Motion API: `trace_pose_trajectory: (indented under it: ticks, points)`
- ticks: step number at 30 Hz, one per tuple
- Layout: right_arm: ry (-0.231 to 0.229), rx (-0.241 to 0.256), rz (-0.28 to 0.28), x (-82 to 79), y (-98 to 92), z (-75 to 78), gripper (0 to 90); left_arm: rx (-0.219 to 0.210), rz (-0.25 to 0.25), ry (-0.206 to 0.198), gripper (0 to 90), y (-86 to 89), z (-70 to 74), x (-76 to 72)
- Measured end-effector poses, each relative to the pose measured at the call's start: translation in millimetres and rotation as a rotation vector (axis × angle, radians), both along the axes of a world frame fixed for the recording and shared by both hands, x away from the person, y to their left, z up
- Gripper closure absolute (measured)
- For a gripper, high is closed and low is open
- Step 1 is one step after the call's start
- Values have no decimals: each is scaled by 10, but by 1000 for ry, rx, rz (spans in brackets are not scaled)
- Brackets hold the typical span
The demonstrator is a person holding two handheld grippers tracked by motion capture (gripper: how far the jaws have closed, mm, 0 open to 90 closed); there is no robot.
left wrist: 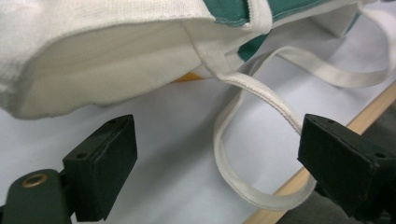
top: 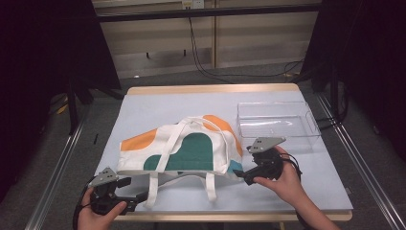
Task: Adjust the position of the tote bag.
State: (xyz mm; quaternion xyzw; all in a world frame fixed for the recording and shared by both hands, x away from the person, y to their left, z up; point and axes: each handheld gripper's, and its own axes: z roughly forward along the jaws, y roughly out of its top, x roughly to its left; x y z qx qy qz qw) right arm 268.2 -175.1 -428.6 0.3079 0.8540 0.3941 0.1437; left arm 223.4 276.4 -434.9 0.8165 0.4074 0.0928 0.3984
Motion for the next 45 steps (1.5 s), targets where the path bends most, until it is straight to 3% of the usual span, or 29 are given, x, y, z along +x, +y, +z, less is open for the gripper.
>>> trace_pose_trajectory:
  ticks: [5, 16, 19, 30, 39, 45]
  points:
    - [-8, 4, 5, 0, 43, 49, 72, -4, -5, -20, 138, -94, 36, 11]
    - [-5, 10, 40, 23, 176, 103, 76, -6, -24, -7, 154, -197, 5, 63]
    - [-28, 14, 57, 33, 232, 159, 85, -14, -19, -8, 162, -213, 6, 76]
    - [-29, 30, 123, 66, 477, 302, 135, -22, -25, -12, 171, -273, 4, 103]
    - [-40, 5, 186, 77, 674, 238, 173, -12, -36, -8, 179, -294, -7, 123]
    - [-50, -24, 175, 98, 737, 163, 149, -23, -38, -3, 181, -288, -14, 130]
